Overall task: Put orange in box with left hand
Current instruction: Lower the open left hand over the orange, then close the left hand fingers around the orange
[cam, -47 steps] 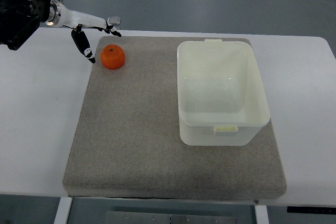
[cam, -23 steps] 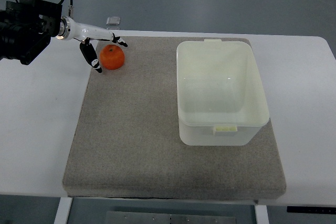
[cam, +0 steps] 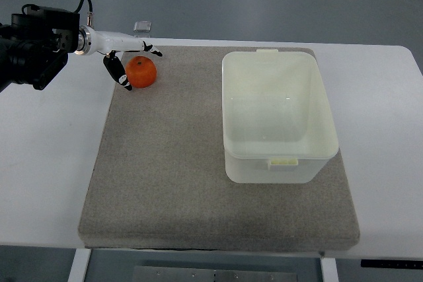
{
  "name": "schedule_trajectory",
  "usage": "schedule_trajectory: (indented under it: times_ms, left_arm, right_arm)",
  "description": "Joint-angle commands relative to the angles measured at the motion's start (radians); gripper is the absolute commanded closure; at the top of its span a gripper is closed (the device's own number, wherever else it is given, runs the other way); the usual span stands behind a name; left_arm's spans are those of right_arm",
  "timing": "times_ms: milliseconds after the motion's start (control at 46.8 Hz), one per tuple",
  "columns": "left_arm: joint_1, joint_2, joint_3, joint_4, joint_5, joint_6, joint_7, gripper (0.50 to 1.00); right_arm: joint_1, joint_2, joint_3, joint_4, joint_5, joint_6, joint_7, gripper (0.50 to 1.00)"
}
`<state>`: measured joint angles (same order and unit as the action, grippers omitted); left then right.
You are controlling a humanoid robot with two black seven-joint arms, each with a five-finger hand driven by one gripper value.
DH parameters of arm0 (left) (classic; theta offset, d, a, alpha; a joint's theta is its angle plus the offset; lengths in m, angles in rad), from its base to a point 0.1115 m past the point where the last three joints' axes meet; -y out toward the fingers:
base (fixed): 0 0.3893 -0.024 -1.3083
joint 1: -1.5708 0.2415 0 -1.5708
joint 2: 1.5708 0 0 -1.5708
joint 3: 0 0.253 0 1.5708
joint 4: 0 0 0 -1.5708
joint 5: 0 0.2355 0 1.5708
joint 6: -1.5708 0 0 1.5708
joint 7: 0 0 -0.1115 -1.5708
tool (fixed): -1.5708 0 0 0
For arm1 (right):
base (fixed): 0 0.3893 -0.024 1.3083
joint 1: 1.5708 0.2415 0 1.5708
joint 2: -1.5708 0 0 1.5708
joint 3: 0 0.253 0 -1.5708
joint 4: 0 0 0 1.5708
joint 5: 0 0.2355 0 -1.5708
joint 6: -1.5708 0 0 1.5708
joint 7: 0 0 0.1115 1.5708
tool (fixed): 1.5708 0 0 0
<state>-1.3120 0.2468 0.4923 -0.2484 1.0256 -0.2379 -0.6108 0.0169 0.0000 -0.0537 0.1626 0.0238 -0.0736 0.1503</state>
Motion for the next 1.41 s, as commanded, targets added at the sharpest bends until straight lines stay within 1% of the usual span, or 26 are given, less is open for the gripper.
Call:
schedule_trajectory:
  times_ms: [0,449,620,791,898,962,1026,1047,1090,1154,1197,1261,1282,1304,1347,1368,1389]
  left_arm:
    - [0.016,-0.003,0.0,0.0,-0.009,0.009,0.0,0.51]
    - [0.033,-0.008,-0.001,0.0,-0.022,0.025,0.0,0.508]
    - [0.042,-0.008,0.0,0.0,-0.022,0.063,0.0,0.508]
    - [0.046,-0.012,0.003,0.0,-0.021,0.074,0.0,0.51]
    - [0.048,-0.014,0.003,0.0,-0.019,0.074,0.0,0.519]
    - [0.048,-0.014,0.005,0.0,-0.018,0.074,0.0,0.538]
    - [0.048,-0.012,0.006,0.001,-0.015,0.074,0.0,0.574]
    - [0.048,-0.014,0.006,0.001,-0.015,0.074,0.0,0.596]
    - [0.047,-0.014,0.006,0.001,-0.016,0.074,0.0,0.613]
    - [0.047,-0.014,0.005,0.003,-0.016,0.075,0.0,0.666]
    - [0.046,-0.014,0.005,0.009,-0.016,0.075,0.0,0.679]
    - [0.046,-0.015,0.003,0.018,-0.016,0.075,0.0,0.733]
    - [0.046,-0.015,0.003,0.021,-0.016,0.075,0.0,0.758]
    - [0.048,-0.015,0.003,0.021,-0.018,0.075,0.0,0.799]
    - [0.048,-0.015,0.003,0.023,-0.018,0.075,0.0,0.923]
    - [0.048,-0.015,0.005,0.023,-0.018,0.075,0.0,0.968]
    - [0.048,-0.015,0.005,0.023,-0.016,0.075,0.0,1.0]
  right_arm:
    - [0.0,0.0,0.0,0.0,-0.001,0.0,0.0,0.574]
    - [0.0,0.0,0.0,0.0,-0.001,0.0,0.0,0.574]
    - [0.0,0.0,0.0,0.0,0.001,0.0,0.0,0.574]
    - [0.0,0.0,0.0,0.0,0.001,0.0,0.0,0.574]
    - [0.0,0.0,0.0,0.0,-0.001,0.0,0.0,0.574]
    - [0.0,0.0,0.0,0.0,0.001,0.0,0.0,0.574]
    - [0.0,0.0,0.0,0.0,0.001,0.0,0.0,0.574]
    - [0.0,0.0,0.0,0.0,-0.001,0.0,0.0,0.574]
    - [0.0,0.0,0.0,0.0,0.001,0.0,0.0,0.574]
    - [0.0,0.0,0.0,0.0,-0.001,0.0,0.0,0.574]
    - [0.0,0.0,0.0,0.0,0.001,0.0,0.0,0.574]
    - [0.0,0.0,0.0,0.0,0.001,0.0,0.0,0.574]
    - [0.0,0.0,0.0,0.0,-0.001,0.0,0.0,0.574]
    - [0.0,0.0,0.0,0.0,-0.001,0.0,0.0,0.574]
    - [0.0,0.0,0.0,0.0,0.001,0.0,0.0,0.574]
    - [0.0,0.0,0.0,0.0,-0.001,0.0,0.0,0.574]
    - [0.0,0.0,0.0,0.0,0.001,0.0,0.0,0.574]
